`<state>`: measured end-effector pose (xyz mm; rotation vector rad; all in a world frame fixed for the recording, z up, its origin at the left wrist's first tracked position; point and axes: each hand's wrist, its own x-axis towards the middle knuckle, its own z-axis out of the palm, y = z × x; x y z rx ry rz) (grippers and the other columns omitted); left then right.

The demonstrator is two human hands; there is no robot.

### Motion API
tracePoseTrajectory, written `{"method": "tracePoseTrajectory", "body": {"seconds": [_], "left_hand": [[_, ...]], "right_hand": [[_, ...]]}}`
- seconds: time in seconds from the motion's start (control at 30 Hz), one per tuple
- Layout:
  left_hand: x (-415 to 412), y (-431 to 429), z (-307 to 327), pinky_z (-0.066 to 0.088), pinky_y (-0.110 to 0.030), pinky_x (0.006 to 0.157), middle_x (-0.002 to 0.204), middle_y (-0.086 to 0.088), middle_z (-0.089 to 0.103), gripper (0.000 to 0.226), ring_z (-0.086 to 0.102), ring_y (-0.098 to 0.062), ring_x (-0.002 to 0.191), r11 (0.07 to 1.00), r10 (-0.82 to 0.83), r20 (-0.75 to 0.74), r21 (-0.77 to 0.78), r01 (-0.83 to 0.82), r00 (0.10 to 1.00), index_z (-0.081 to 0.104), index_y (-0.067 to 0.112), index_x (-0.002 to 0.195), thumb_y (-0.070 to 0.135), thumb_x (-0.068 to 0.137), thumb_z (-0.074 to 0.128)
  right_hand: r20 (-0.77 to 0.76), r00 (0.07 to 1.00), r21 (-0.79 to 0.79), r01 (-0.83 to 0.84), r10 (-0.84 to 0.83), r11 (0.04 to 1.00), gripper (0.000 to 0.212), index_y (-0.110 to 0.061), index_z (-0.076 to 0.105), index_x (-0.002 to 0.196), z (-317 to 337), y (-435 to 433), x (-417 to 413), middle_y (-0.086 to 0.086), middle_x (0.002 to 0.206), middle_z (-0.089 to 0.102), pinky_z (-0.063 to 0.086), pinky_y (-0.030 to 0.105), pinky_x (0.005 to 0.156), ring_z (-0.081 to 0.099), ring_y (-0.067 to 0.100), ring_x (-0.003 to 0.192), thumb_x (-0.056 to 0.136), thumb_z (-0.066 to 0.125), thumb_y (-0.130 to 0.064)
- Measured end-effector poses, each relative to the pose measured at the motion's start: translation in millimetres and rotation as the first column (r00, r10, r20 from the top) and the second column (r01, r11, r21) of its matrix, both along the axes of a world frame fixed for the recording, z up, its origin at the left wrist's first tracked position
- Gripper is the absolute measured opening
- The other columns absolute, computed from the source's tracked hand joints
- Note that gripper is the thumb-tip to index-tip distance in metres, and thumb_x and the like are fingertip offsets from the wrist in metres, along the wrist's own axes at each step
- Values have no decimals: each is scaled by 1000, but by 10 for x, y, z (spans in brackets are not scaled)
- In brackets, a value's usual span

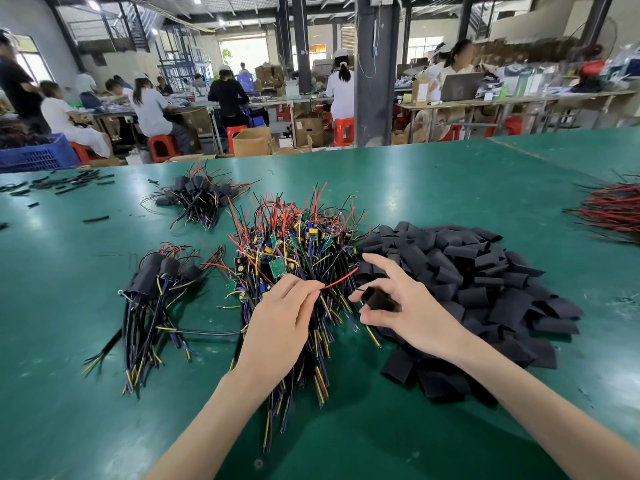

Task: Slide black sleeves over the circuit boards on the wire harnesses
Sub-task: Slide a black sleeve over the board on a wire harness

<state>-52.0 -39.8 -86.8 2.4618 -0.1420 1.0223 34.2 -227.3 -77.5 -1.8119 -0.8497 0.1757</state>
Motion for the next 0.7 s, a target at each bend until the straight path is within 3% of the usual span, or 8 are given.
{"method": "tracePoseTrajectory", "body": {"seconds": [0.23,0.43,0.53,0.63,0.7], "left_hand": [[-14,-18,24,36,-15,67,84,-2,54,17,42,-7,69,997,-8,-22,78,10,1000,69,7,101,9,92,55],[-22,4,28,45,-28,67,83,-7,55,18,51,-16,71,978,-23,-50,205,32,998,70,4,104,5,88,62],[-24,11,29,51,-33,62,83,-7,56,33,48,-15,77,953,-13,-50,300,28,999,70,3,105,-9,74,73],[-36,11,52,52,-35,54,80,-7,54,40,45,-18,77,933,-11,-35,359,23,999,70,3,102,-14,66,76],[-41,-15,57,51,-36,56,81,-7,54,40,46,-18,78,931,-33,-40,362,46,999,69,4,102,-14,67,75]], "right_hand": [[-17,999,40,36,-35,999,75,-49,41,118,23,-10,-13,-3,95,72,49,31,91,66,14,84,74,75,1],[-21,998,62,55,-54,997,52,-30,54,107,42,-32,-19,-4,104,70,48,31,92,67,12,90,71,75,2],[73,994,-13,87,-86,996,41,-27,60,98,62,-44,-30,-7,99,69,47,27,87,64,11,91,70,78,-3],[250,963,-105,130,-100,986,40,-29,64,102,76,-34,-44,-14,93,63,38,10,77,55,1,85,70,78,-8],[372,927,-167,117,-47,979,42,-18,66,112,86,-11,-53,-3,97,62,34,6,74,52,6,85,72,77,-9]]}}
